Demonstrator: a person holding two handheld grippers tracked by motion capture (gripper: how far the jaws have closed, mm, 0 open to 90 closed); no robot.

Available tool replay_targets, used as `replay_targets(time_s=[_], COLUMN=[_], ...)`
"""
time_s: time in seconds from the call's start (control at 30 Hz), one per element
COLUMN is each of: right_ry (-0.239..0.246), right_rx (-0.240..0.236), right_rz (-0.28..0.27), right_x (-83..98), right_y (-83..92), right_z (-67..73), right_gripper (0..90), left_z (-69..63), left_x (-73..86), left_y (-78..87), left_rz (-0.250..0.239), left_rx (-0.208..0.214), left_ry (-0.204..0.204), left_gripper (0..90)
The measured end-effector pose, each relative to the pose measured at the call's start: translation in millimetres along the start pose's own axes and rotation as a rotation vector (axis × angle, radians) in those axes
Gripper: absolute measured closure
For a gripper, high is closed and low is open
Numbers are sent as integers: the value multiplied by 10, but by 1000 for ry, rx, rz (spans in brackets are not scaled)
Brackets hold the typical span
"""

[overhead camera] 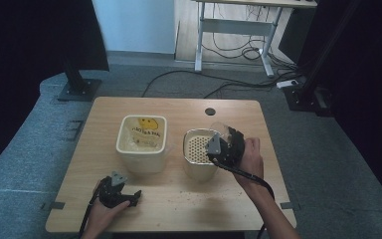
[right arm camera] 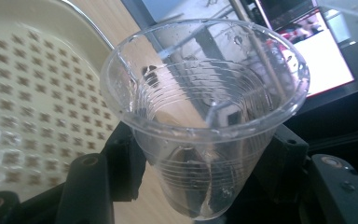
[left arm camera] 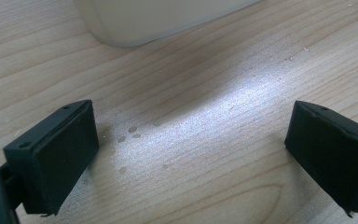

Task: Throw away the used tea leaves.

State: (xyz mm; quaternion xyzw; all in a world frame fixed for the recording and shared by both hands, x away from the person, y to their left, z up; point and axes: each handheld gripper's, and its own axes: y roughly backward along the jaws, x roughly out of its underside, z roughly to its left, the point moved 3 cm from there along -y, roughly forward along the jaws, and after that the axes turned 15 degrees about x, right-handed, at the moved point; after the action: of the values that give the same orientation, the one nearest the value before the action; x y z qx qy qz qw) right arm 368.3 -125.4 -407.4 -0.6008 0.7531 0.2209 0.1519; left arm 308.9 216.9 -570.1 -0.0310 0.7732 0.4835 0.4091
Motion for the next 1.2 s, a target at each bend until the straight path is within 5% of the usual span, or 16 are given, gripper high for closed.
replay_targets(time_s=[0.1, 0.13, 0.17, 0.27, 0.3, 0.37, 0.43, 0.47, 0.5, 0.53, 0.57, 0.63, 0.73, 1.0, 1.07, 1.2], right_ry=[119, 119, 196, 315, 315, 451, 535, 535, 639, 639, 732, 813, 880, 923, 964, 1120], right_rx=[74, 74, 116, 171, 171, 225, 253, 253, 280, 280, 312, 340, 376, 427, 449, 515], right_rz=[8, 8, 5, -2, -2, -16, -30, -30, -47, -47, -63, -73, -86, -101, -109, -168], right_x=[-37, -37, -63, -109, -109, -148, -174, -174, -192, -192, -194, -189, -184, -186, -183, -162], right_y=[-23, -23, -27, -20, -20, -22, -13, -13, -1, -1, 4, -1, -11, -6, -4, -11], right_z=[14, 14, 42, 104, 104, 193, 268, 268, 355, 355, 434, 477, 479, 444, 451, 497], right_gripper=[419, 419, 420, 423, 423, 423, 423, 423, 423, 423, 423, 423, 423, 423, 423, 423], left_z=[0, 0, 0, 0, 0, 0, 0, 0, 0, 0, 0, 0, -1, -1, -1, -1], left_x=[0, 0, 0, 0, 0, 0, 0, 0, 0, 0, 0, 0, 0, 0, 0, 0], left_y=[0, 0, 0, 0, 0, 0, 1, 1, 1, 1, 1, 1, 0, 1, 0, 1], left_rz=[0, 0, 0, 0, 0, 0, 0, 0, 1, 1, 1, 1, 1, 2, 2, 3], left_rx=[0, 0, 0, 0, 0, 0, 0, 0, 0, 0, 0, 1, 1, 1, 1, 1], left_ry=[0, 0, 0, 0, 0, 0, 0, 0, 0, 0, 0, 0, 0, 0, 0, 0], left_gripper=[23, 23, 23, 23, 23, 23, 23, 23, 23, 23, 23, 23, 22, 21, 21, 21])
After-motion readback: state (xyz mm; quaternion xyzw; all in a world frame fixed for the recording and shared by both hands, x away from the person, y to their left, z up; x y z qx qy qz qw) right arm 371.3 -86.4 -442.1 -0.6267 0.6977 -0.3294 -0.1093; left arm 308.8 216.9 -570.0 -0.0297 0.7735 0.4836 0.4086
